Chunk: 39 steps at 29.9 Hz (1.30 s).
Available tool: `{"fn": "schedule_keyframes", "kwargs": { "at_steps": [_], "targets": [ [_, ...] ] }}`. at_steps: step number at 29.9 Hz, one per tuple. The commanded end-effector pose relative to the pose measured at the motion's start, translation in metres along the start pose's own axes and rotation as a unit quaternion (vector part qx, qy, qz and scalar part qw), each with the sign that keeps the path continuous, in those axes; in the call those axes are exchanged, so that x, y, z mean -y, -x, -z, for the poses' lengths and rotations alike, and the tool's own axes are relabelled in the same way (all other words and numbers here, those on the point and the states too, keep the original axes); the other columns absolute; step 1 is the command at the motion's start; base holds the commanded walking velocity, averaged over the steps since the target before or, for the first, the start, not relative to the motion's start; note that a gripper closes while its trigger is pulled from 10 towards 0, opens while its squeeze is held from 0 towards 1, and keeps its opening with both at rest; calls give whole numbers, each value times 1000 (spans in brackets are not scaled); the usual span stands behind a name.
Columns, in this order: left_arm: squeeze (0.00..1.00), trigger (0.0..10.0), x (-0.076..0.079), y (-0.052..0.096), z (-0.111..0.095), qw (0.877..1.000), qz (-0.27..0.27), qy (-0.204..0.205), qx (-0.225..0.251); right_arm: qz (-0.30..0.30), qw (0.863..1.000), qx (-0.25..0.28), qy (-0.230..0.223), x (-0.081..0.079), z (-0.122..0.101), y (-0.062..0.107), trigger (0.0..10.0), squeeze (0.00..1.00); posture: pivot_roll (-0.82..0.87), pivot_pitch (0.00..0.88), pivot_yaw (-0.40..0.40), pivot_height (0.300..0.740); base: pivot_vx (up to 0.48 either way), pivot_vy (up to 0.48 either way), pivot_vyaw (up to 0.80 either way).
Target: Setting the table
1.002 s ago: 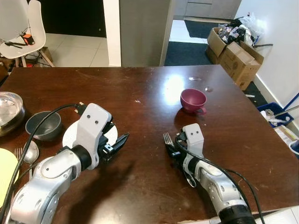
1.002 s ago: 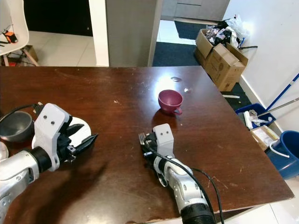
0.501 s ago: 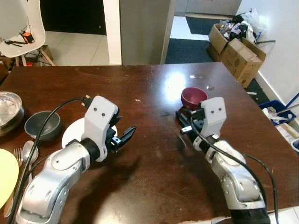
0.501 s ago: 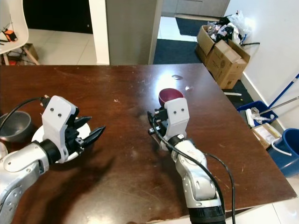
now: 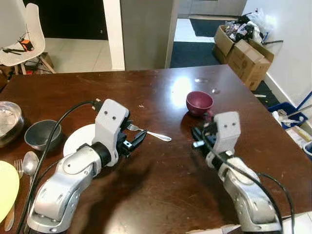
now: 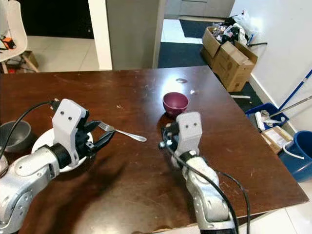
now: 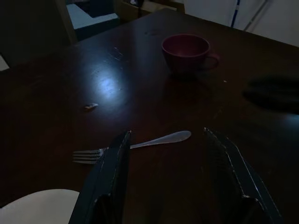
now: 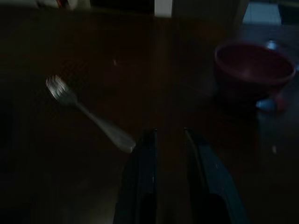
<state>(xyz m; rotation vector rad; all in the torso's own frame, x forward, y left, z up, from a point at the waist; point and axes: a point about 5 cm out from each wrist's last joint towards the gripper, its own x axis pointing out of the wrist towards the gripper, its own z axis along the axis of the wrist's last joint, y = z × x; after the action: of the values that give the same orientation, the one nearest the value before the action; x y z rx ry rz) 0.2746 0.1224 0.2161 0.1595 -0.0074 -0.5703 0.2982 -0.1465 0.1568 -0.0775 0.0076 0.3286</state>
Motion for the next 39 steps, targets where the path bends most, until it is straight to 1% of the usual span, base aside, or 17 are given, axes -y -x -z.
{"fn": "schedule_keyframes", "kwargs": {
  "at_steps": [1,7,8,9,10,11,13,14,17,19,23,27,30,32,35,36,39],
  "targets": [
    [0,10000,-2,-3,4,1000,-16,-2,-11,-35,999,-7,18,-6,6,0,10000,0,15,25,69,740,0,0,0],
    [0,10000,7,-20,7,1000,-15,-20,-19,-47,999,19,1,-8,-3,-4,10000,0,33,29,62,740,0,0,0],
    [0,10000,14,-36,8,999,-12,-24,-21,-42,998,46,-9,-7,-13,-7,10000,0,27,36,71,740,0,0,0],
    [0,10000,14,-36,8,999,-12,-24,-21,-42,998,46,-9,-7,-13,-7,10000,0,27,36,71,740,0,0,0],
    [0,10000,17,-46,9,999,-16,-25,-28,-33,997,62,-15,-5,-20,-8,10000,0,27,36,71,740,0,0,0],
    [0,10000,17,-46,9,999,-16,-25,-28,-33,997,62,-15,-5,-20,-8,10000,0,27,36,71,740,0,0,0],
    [0,10000,26,-67,11,999,-15,-33,-36,4,994,108,-22,7,-37,-7,10000,0,9,50,96,740,0,0,0],
    [0,10000,26,-67,11,999,-15,-33,-36,4,994,108,-22,7,-37,-7,10000,0,9,50,96,740,0,0,0],
    [0,10000,35,-94,14,997,-17,-55,-53,49,986,157,-24,25,-58,0,10000,0,-22,72,131,740,0,0,0],
    [0,10000,42,-108,19,996,-10,-61,-67,68,984,166,-25,32,-63,5,10000,0,-38,88,152,740,0,0,0],
    [0,10000,46,-116,27,995,-10,-63,-81,76,984,162,-22,32,-61,7,10000,0,-46,104,164,740,0,0,0],
    [0,10000,35,-123,36,992,-59,-62,-95,72,984,163,-27,25,-61,14,10000,0,-61,153,188,740,0,0,0],
    [0,10000,32,-123,38,991,-70,-58,-98,70,984,164,-30,23,-61,16,10000,0,-62,162,189,740,0,0,0],
    [0,10000,17,-124,43,989,-100,-36,-104,53,985,160,-39,17,-59,21,10000,0,-62,187,194,740,0,0,0],
    [0,10000,-5,-121,44,986,-139,28,-91,29,986,156,-50,7,-60,26,10000,0,-62,234,192,740,0,0,0],
    [0,10000,-5,-121,44,986,-139,28,-91,29,986,156,-50,7,-60,26,10000,0,-62,234,192,740,0,0,0],
    [0,10000,-20,-118,42,982,-164,63,-73,19,986,155,-57,1,-61,29,10000,0,-60,270,192,740,0,0,0]
  ]
}}
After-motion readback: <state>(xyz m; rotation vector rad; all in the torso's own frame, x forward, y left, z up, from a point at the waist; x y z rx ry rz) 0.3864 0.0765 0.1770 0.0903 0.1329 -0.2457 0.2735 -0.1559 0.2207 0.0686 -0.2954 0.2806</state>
